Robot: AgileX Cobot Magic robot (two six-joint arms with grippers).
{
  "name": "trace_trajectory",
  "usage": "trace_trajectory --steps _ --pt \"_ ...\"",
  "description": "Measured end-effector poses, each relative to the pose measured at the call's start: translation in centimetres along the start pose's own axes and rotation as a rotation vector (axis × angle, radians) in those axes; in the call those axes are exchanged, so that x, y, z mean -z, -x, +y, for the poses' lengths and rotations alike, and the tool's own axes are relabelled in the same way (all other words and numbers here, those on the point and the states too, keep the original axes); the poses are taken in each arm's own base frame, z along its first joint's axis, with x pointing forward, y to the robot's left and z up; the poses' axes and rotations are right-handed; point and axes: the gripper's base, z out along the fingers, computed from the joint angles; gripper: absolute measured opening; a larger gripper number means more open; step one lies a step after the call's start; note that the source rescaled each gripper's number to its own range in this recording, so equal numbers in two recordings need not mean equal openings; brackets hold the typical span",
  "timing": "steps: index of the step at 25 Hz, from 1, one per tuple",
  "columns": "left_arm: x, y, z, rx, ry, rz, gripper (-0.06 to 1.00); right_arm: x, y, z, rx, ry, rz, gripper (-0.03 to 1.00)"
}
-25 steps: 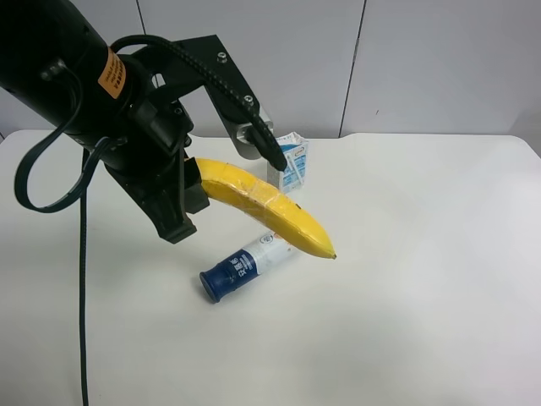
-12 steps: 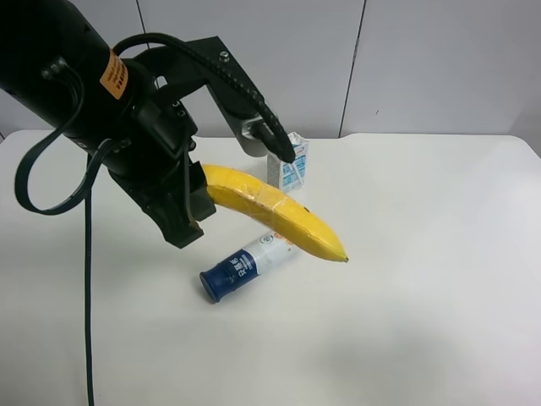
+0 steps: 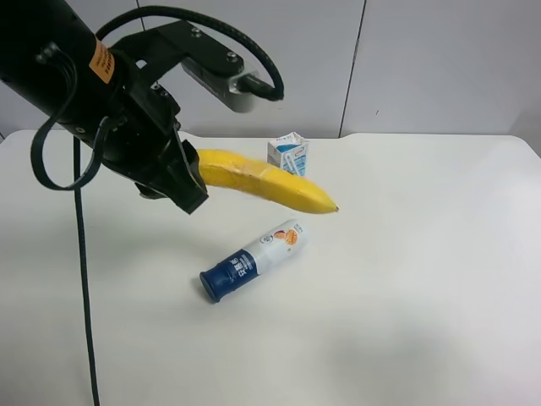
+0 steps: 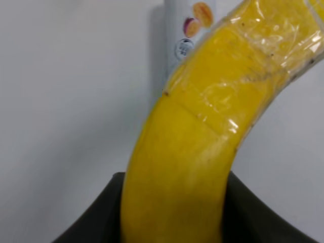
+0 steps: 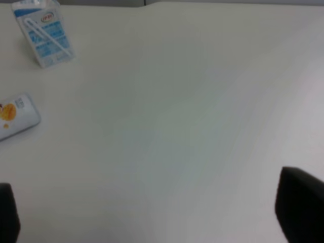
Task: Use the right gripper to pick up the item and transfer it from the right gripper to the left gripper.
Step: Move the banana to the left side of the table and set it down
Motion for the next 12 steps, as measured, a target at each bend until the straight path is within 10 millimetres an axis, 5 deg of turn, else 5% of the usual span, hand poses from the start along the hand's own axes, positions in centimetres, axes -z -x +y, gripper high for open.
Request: trace_trajectory --steps 7,12 --pt "-0.1 -1.4 6.6 0.165 0.091 -0.031 0.02 0.0 0.0 0.0 0.000 0.000 0.000 1.00" --pt "-1.0 -5.1 11.2 0.302 0.153 -0.022 0.02 0.0 0.0 0.0 0.000 0.000 0.000 1.00"
